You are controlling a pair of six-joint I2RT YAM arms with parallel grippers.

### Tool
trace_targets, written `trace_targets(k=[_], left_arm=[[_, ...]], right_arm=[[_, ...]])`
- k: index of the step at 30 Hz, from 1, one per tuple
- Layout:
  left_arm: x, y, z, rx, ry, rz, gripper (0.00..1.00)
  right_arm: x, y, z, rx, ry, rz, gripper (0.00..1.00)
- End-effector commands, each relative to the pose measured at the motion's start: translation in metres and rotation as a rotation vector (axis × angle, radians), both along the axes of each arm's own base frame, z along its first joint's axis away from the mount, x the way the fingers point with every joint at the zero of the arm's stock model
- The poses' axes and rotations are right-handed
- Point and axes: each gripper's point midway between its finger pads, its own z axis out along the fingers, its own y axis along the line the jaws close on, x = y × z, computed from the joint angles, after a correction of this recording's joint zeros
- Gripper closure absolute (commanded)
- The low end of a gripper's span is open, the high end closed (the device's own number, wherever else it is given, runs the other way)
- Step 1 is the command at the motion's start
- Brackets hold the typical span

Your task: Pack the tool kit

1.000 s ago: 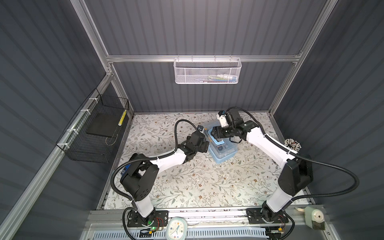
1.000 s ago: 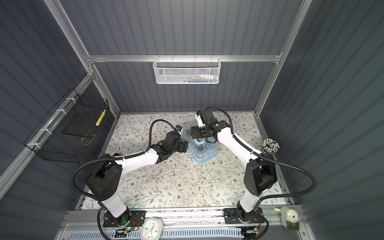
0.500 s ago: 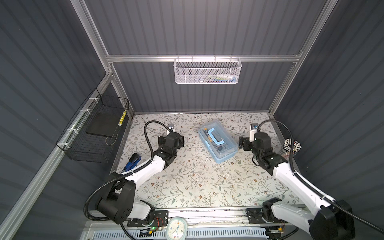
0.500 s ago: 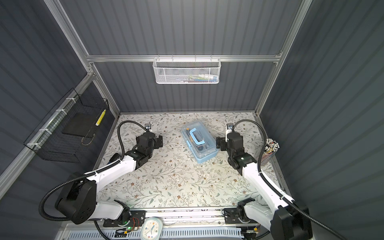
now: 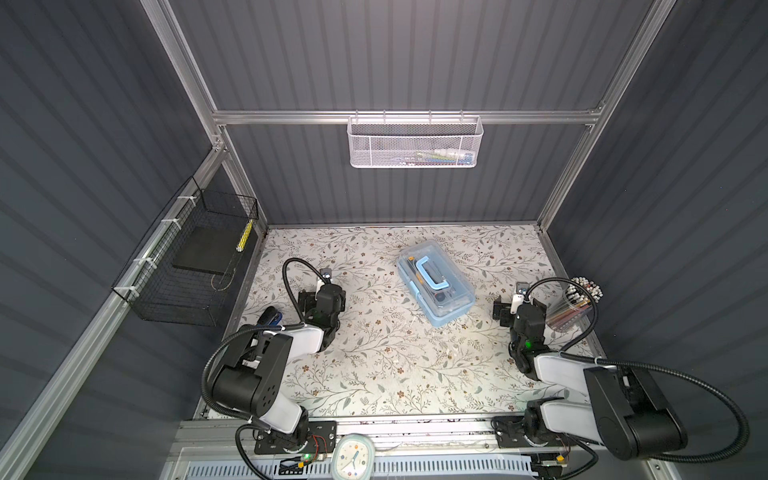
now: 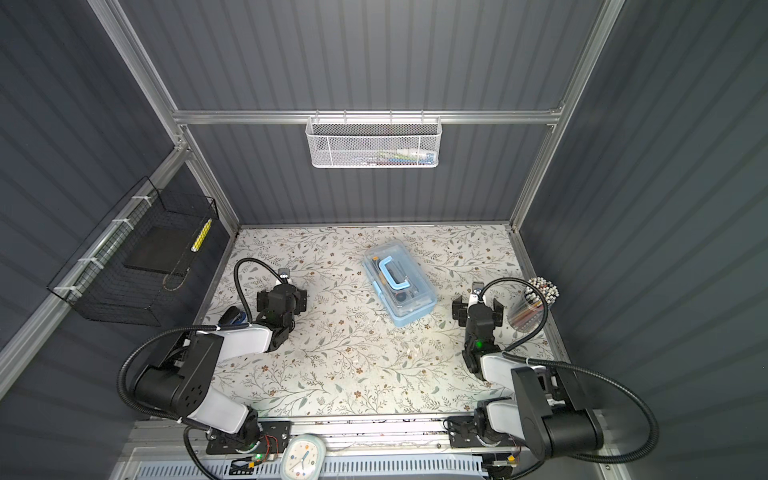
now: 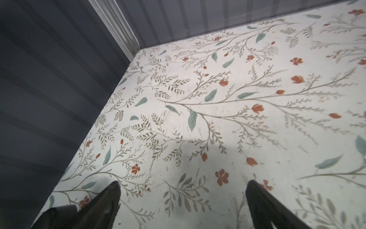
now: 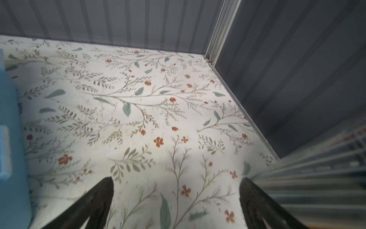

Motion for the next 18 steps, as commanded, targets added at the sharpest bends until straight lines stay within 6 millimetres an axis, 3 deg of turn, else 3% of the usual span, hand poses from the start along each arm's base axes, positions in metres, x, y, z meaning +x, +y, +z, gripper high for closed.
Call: trace_targets(k=[1, 3, 4, 6, 8, 10, 18], left_arm=[[0.007, 0.002, 0.018, -0.009, -0.128, -0.051, 0.0], [0.006, 0.011, 0.018, -0.036, -0.184, -0.054, 0.0], [0.006, 0.017, 0.008, -0.073, -0.179, -0.046, 0.0], [0.014, 0.025, -0.002, -0.12, -0.211, -0.063, 0.0], [0.023, 0.027, -0.02, -0.189, -0.059, -0.077, 0.0], [0.025, 0.031, -0.019, -0.223, -0.074, -0.092, 0.0], [0.026, 0.031, -0.018, -0.223, -0.078, -0.091, 0.0]], right_arm=[[0.027, 0.014, 0.028, 0.072, -0.12, 0.103, 0.01], [0.024, -0.002, 0.028, 0.105, -0.188, 0.047, 0.01], [0.018, -0.006, 0.016, 0.169, -0.154, 0.064, 0.01], [0.019, -0.016, 0.022, 0.19, -0.237, 0.054, 0.01], [0.024, -0.018, 0.011, 0.212, -0.128, 0.029, 0.01], [0.034, -0.022, 0.012, 0.206, -0.128, 0.007, 0.01], [0.031, -0.026, 0.012, 0.21, -0.132, -0.019, 0.01]])
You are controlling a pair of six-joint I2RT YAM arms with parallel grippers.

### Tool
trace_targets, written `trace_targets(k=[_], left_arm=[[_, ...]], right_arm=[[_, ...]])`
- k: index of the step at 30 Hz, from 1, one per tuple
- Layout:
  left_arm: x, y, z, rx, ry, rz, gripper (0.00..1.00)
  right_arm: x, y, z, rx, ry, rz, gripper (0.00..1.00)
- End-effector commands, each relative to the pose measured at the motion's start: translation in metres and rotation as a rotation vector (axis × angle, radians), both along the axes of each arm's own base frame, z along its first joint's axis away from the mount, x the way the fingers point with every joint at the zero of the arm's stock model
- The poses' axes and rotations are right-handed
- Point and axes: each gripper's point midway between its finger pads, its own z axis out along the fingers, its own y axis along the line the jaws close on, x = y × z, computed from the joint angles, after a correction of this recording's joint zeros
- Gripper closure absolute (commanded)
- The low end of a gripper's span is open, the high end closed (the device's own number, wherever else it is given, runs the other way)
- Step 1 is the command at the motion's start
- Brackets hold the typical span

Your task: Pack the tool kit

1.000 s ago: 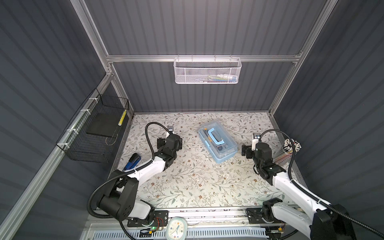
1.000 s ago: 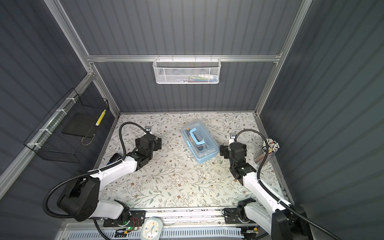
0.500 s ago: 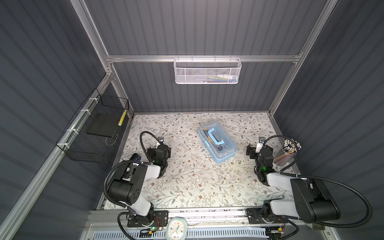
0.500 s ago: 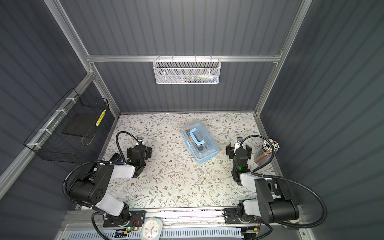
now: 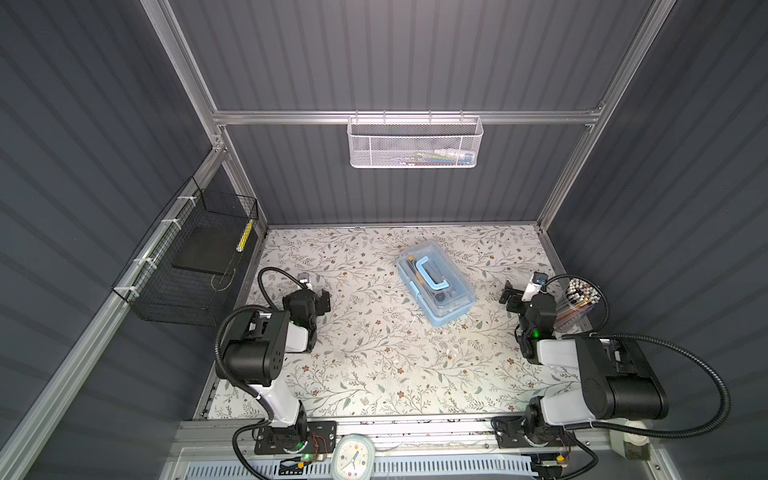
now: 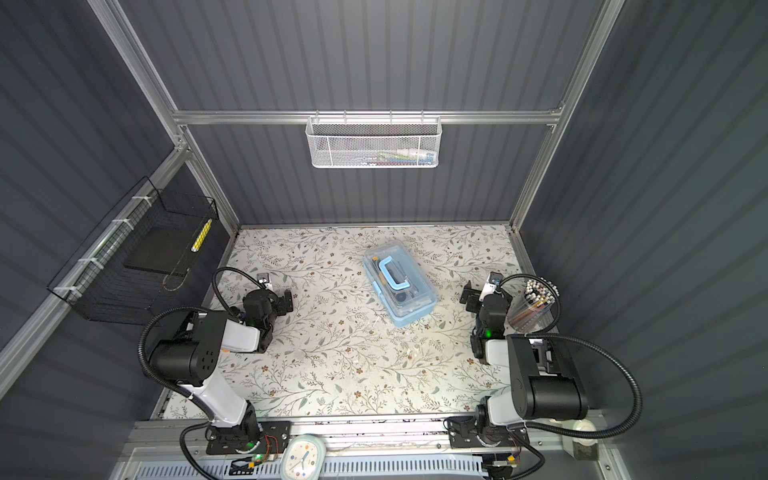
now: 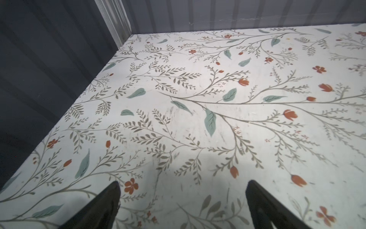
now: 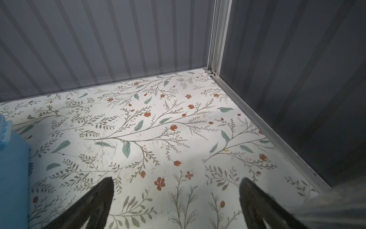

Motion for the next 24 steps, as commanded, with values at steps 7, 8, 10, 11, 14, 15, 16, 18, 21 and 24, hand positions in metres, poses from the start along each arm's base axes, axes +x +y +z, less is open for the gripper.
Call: trace_targets(k=[7, 8, 10, 11, 14, 15, 16, 18, 21, 24], left_arm=[[0.005, -0.0065, 0.0091, -0.031, -0.034, -0.023, 0.0], [0.0052, -0.0065, 0.0094, -0.032, -0.035, -0.023, 0.0], [0.0052, -0.0066, 0.0095, -0.031, -0.036, -0.024, 0.0], [0.0052, -0.0068, 0.0096, -0.032, -0.036, -0.024, 0.0], [0.0052, -0.0066, 0.0093, -0.032, -0.035, -0.023, 0.0], [0.0052, -0.0066, 0.0094, -0.032, -0.035, -0.024, 0.0], [0.0051, -0.0065, 0.0097, -0.032, -0.036, -0.023, 0.0], [0.0052, -0.0065, 0.0097, -0.032, -0.036, -0.023, 0.0], [0.0052, -0.0067, 0.0096, -0.032, -0.036, -0.024, 0.0], [0.0053, -0.0066, 0.0098, -0.032, -0.036, -0.024, 0.0]], right_arm=[[0.0022, -0.0006, 0.0042, 0.012, -0.015, -0.006, 0.01], [0.0022, -0.0008, 0.0042, 0.012, -0.015, -0.007, 0.01], [0.0021, -0.0012, 0.0042, 0.012, -0.015, -0.008, 0.01], [0.0021, -0.0007, 0.004, 0.012, -0.014, -0.007, 0.01], [0.0022, -0.0004, 0.0042, 0.012, -0.015, -0.006, 0.01], [0.0022, -0.0005, 0.0042, 0.012, -0.015, -0.006, 0.01], [0.0022, -0.0008, 0.0041, 0.013, -0.015, -0.006, 0.01], [0.003, -0.001, 0.0037, 0.012, -0.012, -0.007, 0.01], [0.0022, -0.0012, 0.0044, 0.012, -0.015, -0.008, 0.01], [0.0021, -0.001, 0.0044, 0.012, -0.016, -0.006, 0.01]])
